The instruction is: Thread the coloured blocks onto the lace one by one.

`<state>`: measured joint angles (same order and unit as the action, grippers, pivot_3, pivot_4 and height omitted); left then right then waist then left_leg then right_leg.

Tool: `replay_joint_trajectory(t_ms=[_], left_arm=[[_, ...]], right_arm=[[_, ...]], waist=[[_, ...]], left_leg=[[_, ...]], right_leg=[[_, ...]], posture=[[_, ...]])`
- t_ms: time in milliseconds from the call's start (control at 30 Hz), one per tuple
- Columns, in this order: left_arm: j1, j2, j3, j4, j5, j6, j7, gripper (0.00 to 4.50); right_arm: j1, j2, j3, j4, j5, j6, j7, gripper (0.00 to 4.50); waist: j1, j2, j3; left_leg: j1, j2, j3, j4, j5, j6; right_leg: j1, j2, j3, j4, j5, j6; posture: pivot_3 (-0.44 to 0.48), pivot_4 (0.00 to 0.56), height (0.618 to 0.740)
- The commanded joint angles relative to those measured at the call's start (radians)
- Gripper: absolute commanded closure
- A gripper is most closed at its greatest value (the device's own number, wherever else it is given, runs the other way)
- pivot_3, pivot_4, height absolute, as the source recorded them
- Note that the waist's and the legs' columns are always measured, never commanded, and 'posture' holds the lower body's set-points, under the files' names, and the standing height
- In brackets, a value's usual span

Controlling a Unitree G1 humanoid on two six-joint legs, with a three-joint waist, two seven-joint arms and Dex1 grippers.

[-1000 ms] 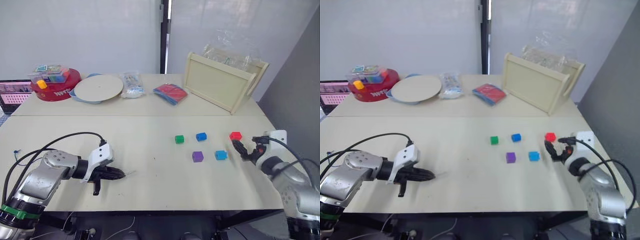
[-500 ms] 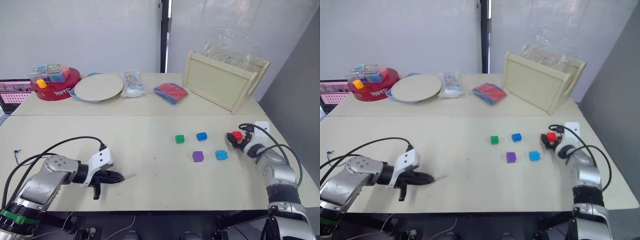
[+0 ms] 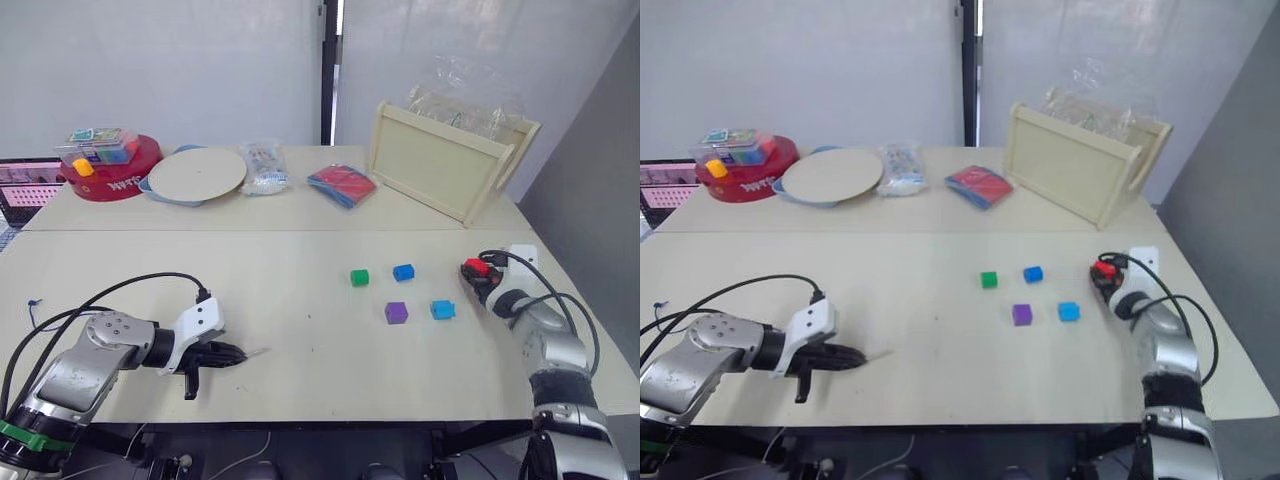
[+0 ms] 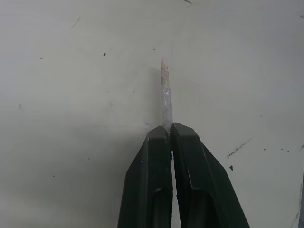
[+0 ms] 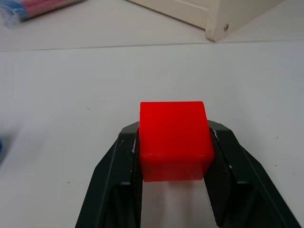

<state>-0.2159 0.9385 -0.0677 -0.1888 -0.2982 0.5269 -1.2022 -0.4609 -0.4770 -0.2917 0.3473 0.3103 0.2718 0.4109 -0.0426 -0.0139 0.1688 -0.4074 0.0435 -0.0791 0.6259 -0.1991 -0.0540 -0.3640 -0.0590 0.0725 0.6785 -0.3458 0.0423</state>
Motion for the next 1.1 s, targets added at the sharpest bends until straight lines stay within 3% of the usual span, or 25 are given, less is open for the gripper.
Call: replay_joint_trajectory(t_ms=[33,200,267,367,467,533,767,967,1033,1100], left_arm=[[-0.001,0.012,0.019,-0.018,-0.006,-0.012,0.002,4.50],[-0.010,0.010,0.013,-0.010,-0.010,-0.011,-0.001,4.50],[-0.019,0.007,0.004,0.000,-0.008,-0.014,-0.007,4.50],[-0.039,0.002,-0.016,0.012,-0.004,-0.018,-0.020,4.50],[-0.071,-0.003,-0.044,0.027,0.004,-0.027,-0.038,4.50],[-0.083,-0.002,-0.056,0.033,0.008,-0.034,-0.048,4.50],[-0.110,0.011,-0.072,0.046,0.008,-0.044,-0.076,4.50],[-0.114,0.018,-0.064,0.044,0.008,-0.038,-0.085,4.50],[-0.107,0.019,-0.061,0.036,0.007,-0.036,-0.081,4.50],[-0.101,0.018,-0.059,0.032,0.005,-0.033,-0.076,4.50]], right_arm=[[0.128,0.013,-0.030,-0.424,0.120,0.094,-0.007,3.32],[0.357,0.051,0.001,-0.945,0.389,0.295,-0.046,3.32],[0.454,0.050,0.061,-1.092,0.490,0.364,-0.056,3.32],[0.570,0.039,0.196,-1.228,0.505,0.417,-0.071,3.32],[0.622,0.065,0.426,-1.188,0.281,0.356,-0.129,3.32],[0.633,0.101,0.507,-1.125,0.184,0.291,-0.148,3.32],[0.605,0.190,0.599,-0.879,-0.007,0.222,-0.201,3.32],[0.626,0.234,0.598,-0.847,-0.032,0.197,-0.189,3.32],[0.630,0.223,0.584,-0.862,-0.023,0.190,-0.165,2.27],[0.629,0.206,0.570,-0.883,-0.006,0.191,-0.133,1.66]], waist=[[0.001,0.000,0.000],[0.000,0.001,0.000],[-0.001,0.001,0.000],[0.000,0.001,0.000],[-0.001,-0.002,0.000],[-0.001,-0.003,0.000],[0.000,-0.004,0.000],[-0.003,-0.005,-0.001],[-0.002,-0.005,0.000],[-0.001,-0.005,0.000]], left_leg=[[-0.001,0.000,0.000,0.000,0.000,0.000],[-0.005,0.000,0.000,0.000,0.000,0.000],[-0.004,0.001,-0.001,0.000,0.000,0.000],[-0.004,0.001,-0.001,0.000,0.000,0.000],[-0.004,0.000,0.000,0.002,0.000,0.000],[-0.003,0.001,-0.001,0.002,0.000,0.000],[-0.003,0.001,0.000,0.001,0.000,0.000],[-0.002,0.002,0.000,0.001,0.000,0.000],[-0.002,0.002,0.000,0.001,0.000,0.000],[-0.002,0.002,0.000,0.001,0.000,0.000]], right_leg=[[-0.001,0.000,0.000,0.001,0.000,0.000],[-0.005,0.000,0.000,0.002,0.000,0.000],[-0.005,0.001,0.000,0.002,0.000,0.000],[-0.005,0.001,0.000,0.002,0.000,0.000],[-0.005,0.001,0.000,0.002,0.000,0.000],[-0.005,0.002,0.000,0.003,0.000,0.000],[-0.005,0.002,0.000,0.003,0.000,0.000],[-0.005,0.003,0.000,0.003,0.000,0.000],[-0.005,0.003,0.000,0.003,0.000,0.000],[-0.005,0.002,0.000,0.003,0.000,0.000]], posture=[[0.000,0.150,0.740],[0.000,0.150,0.740],[0.000,0.150,0.740],[0.000,0.150,0.740],[0.000,0.150,0.740],[0.000,0.150,0.740],[0.000,0.150,0.740],[0.000,0.150,0.740],[0.000,0.150,0.740],[0.000,0.150,0.740]])
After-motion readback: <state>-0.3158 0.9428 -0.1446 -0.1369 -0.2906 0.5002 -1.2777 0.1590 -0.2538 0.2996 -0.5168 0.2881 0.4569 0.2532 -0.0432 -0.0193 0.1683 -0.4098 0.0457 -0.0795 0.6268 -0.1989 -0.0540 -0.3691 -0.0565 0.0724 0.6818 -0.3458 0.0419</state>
